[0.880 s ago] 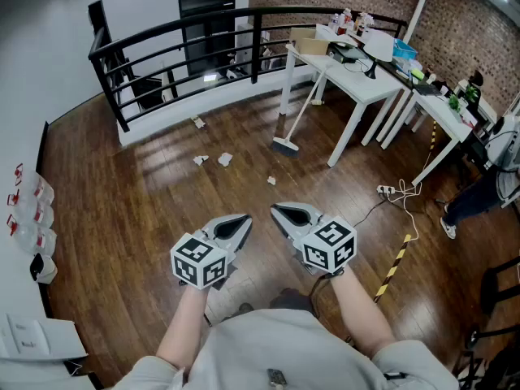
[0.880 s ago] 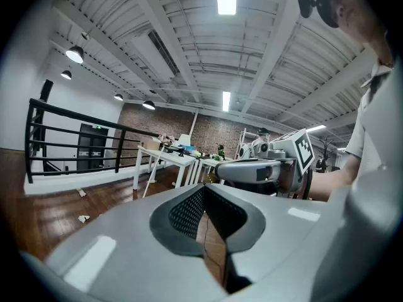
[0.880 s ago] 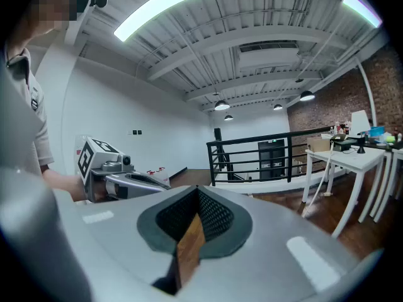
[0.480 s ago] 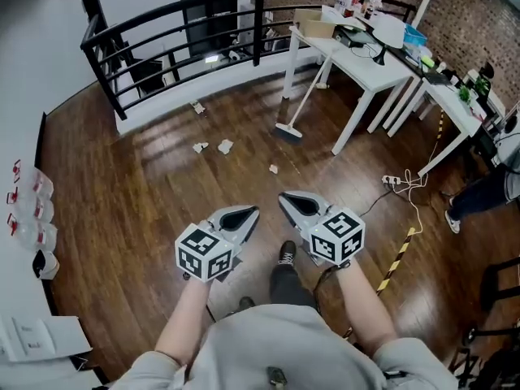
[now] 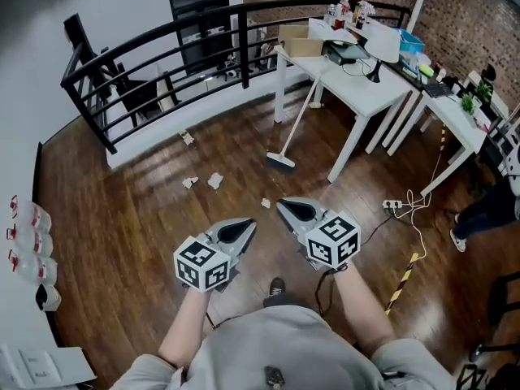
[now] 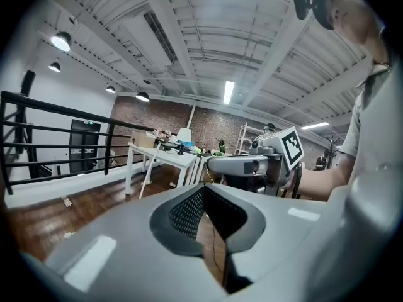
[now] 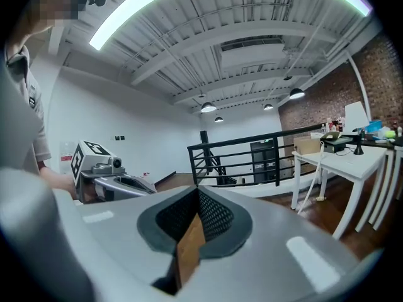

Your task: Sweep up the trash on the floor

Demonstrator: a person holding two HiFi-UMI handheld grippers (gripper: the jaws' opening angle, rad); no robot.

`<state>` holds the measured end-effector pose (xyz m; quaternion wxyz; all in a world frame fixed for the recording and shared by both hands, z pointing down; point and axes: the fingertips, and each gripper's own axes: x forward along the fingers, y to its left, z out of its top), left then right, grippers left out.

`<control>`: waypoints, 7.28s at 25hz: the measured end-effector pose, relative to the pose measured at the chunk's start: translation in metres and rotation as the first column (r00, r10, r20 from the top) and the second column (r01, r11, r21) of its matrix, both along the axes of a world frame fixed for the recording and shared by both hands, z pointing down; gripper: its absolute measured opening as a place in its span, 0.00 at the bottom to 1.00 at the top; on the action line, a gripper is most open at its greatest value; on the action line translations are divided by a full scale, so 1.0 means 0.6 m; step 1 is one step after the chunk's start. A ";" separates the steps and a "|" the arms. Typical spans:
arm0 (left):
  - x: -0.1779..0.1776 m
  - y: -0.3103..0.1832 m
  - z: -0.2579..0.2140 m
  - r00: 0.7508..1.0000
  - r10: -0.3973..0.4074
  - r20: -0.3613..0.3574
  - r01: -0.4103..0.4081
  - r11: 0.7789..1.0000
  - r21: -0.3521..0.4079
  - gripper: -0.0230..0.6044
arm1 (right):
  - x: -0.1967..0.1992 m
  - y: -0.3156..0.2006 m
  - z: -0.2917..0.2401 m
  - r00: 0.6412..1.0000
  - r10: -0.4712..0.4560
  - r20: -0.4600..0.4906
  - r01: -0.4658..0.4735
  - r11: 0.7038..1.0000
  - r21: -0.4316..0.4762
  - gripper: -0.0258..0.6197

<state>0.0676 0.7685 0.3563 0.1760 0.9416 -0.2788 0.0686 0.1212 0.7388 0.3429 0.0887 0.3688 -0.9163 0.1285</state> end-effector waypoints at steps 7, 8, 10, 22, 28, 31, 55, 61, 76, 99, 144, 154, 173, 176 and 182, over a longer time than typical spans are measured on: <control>0.092 -0.142 -0.037 1.000 0.011 0.009 -0.011 0.999 0.032 0.04 | 0.082 -0.136 -0.025 1.000 -0.015 0.007 0.015 1.000 0.004 0.04; 0.101 -0.162 -0.038 1.000 0.011 0.010 -0.011 0.999 0.035 0.04 | 0.091 -0.155 -0.023 1.000 -0.012 0.009 0.012 1.000 0.000 0.04; 0.117 -0.206 -0.037 1.000 0.017 0.011 -0.018 0.999 0.041 0.04 | 0.104 -0.196 -0.019 1.000 -0.002 0.011 0.002 1.000 -0.007 0.04; 0.202 -0.521 -0.008 0.988 0.149 -0.045 -0.147 0.988 0.042 0.04 | 0.183 -0.483 -0.003 0.996 0.084 -0.040 -0.085 0.996 -0.012 0.04; 0.222 -0.679 -0.004 0.979 0.192 -0.069 -0.190 0.981 0.035 0.04 | 0.219 -0.641 -0.006 0.982 0.181 -0.057 -0.183 0.983 -0.025 0.04; 0.239 -0.740 0.005 0.975 0.212 -0.062 -0.211 0.977 0.023 0.04 | 0.240 -0.698 -0.003 0.978 0.203 -0.052 -0.205 0.978 -0.037 0.04; 0.559 -1.090 0.114 0.993 -0.109 0.037 0.109 0.994 -0.022 0.04 | 0.636 -1.185 0.143 0.980 0.157 -0.121 -0.168 0.982 -0.086 0.13; 0.584 -1.120 0.134 0.986 -0.156 0.055 0.158 0.986 -0.044 0.04 | 0.690 -1.295 0.218 0.961 0.199 -0.190 -0.226 0.965 -0.131 0.32; 0.556 -1.129 0.180 0.960 -0.265 0.093 0.276 0.953 -0.128 0.04 | 0.706 -1.439 0.298 0.956 0.160 -0.247 -0.209 0.960 -0.188 0.27; 0.436 -0.996 0.290 0.916 -0.377 0.136 0.397 0.901 -0.173 0.04 | 0.396 -1.124 0.100 0.903 -0.373 -0.212 0.369 0.927 -0.058 0.19; 0.203 -0.991 0.645 0.590 -0.795 0.141 0.796 0.544 -0.265 0.23 | 0.040 -0.980 0.306 0.460 -0.888 0.019 0.862 0.441 -0.249 0.19; 0.051 -1.098 0.664 0.608 -0.785 0.120 0.780 0.562 -0.276 0.23 | -0.119 -1.088 0.326 0.486 -0.874 -0.021 0.851 0.478 -0.218 0.19; -0.247 -1.407 0.688 0.580 -0.786 0.212 0.807 0.521 -0.277 0.25 | -0.378 -1.422 0.352 0.555 -0.832 0.017 0.816 0.541 -0.203 0.19; -0.284 -1.450 0.679 0.615 -0.768 0.179 0.782 0.565 -0.263 0.25 | -0.413 -1.459 0.341 0.608 -0.794 -0.012 0.777 0.598 -0.196 0.19; -0.361 -1.513 0.659 0.704 -0.701 0.115 0.702 0.662 -0.262 0.26 | -0.489 -1.509 0.320 0.702 -0.708 -0.077 0.685 0.701 -0.199 0.19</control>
